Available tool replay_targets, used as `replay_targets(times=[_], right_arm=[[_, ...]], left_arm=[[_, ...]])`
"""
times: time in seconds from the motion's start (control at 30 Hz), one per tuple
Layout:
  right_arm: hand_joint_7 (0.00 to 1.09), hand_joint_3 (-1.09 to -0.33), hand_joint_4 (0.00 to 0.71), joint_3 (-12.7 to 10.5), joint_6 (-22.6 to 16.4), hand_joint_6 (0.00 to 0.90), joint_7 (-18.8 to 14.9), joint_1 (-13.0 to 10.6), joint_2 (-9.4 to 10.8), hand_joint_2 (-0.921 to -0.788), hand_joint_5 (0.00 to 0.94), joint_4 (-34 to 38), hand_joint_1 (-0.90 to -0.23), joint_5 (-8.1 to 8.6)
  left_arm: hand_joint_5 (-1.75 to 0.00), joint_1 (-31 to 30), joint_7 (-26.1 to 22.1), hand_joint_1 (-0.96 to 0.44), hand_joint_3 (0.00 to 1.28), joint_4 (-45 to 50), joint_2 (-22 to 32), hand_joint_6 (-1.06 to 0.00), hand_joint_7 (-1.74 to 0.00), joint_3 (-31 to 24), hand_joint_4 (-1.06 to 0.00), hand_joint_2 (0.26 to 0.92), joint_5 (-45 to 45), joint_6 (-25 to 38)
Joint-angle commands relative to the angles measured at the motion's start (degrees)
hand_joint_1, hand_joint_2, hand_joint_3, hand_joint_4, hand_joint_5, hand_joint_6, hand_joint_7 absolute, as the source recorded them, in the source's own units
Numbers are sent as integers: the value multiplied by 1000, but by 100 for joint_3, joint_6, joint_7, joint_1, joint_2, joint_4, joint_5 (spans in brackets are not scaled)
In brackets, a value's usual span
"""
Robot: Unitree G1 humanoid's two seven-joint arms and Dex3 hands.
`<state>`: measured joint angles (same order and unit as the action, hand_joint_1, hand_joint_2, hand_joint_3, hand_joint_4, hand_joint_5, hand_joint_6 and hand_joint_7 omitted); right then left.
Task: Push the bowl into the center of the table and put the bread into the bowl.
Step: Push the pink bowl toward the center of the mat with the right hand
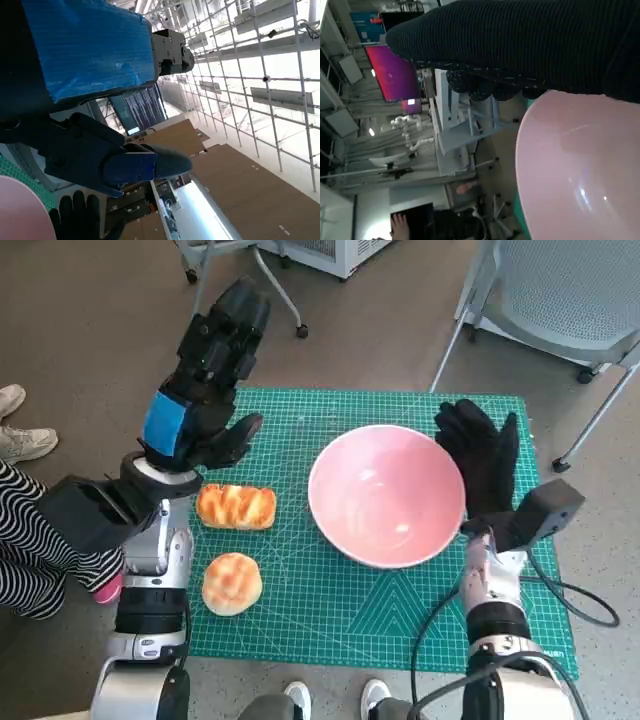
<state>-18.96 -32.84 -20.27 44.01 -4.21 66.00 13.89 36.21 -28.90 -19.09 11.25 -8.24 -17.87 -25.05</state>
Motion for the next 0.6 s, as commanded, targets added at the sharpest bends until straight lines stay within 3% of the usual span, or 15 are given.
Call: replay_targets(times=[0.03, 0.43, 0.6], right_arm=[[455, -809, 86, -46, 118, -1, 36, -58, 85, -921, 0, 45, -576, 93], [481, -806, 86, -151, 215, 0, -69, -69, -152, -921, 1, -264, -585, 249], [504, -790, 95, -77, 114, -1, -27, -115, -279, -921, 4, -750, -606, 190]], left_arm=[[-5, -71, 30, -680, 427, -14, -3, 1, -301, -12, -63, 921, 47, -81], [-2, -95, 5, -680, 429, -28, -69, -4, -309, 3, -58, 921, -11, -83], [-2, -95, -6, -679, 430, -19, -119, -4, -313, 30, -58, 921, -34, -64]])
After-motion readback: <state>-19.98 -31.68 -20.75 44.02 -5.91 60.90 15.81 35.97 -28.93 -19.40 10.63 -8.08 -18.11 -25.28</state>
